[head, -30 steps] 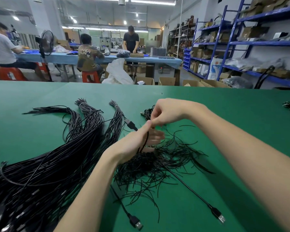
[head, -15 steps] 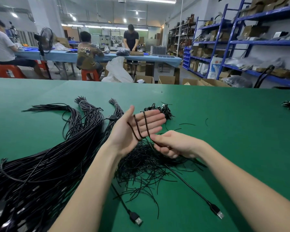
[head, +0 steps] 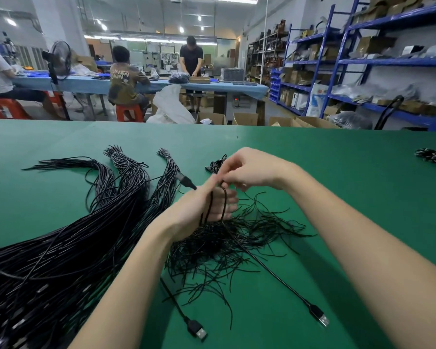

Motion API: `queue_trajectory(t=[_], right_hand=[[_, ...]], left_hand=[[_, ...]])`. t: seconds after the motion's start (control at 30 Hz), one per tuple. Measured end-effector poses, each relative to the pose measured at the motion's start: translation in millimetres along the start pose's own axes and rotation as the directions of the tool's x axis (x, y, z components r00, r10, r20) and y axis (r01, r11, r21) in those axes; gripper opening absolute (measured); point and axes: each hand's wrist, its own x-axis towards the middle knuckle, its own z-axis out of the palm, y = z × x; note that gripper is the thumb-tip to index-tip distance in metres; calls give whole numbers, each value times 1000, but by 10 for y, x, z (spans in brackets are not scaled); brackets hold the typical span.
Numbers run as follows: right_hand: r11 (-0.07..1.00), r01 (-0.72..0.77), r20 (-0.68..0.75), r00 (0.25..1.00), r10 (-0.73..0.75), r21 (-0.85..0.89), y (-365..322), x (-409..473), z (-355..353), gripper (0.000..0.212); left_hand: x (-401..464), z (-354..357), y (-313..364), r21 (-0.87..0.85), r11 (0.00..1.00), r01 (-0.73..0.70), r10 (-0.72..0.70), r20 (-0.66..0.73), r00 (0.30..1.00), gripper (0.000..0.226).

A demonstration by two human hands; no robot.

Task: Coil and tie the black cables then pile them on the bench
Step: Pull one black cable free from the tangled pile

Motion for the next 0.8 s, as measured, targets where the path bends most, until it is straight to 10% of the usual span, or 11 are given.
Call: queue_trajectory(t=[0.1,0.3,0.8], right_hand=[[944,29,-236,970,53,329,96,-160,213,17],[960,43,-538,834,119,278,321,-322,515,13],[720,90,-411,866,285,688,391,-343,839,8]], left_hand=[[17,-15,18,-120,992,-39,33,-52,998,63],[-2,19,39,-151,988,-36,23,-85,996,60],[29,83,-62,-44,992,-119,110,-167,980,24]])
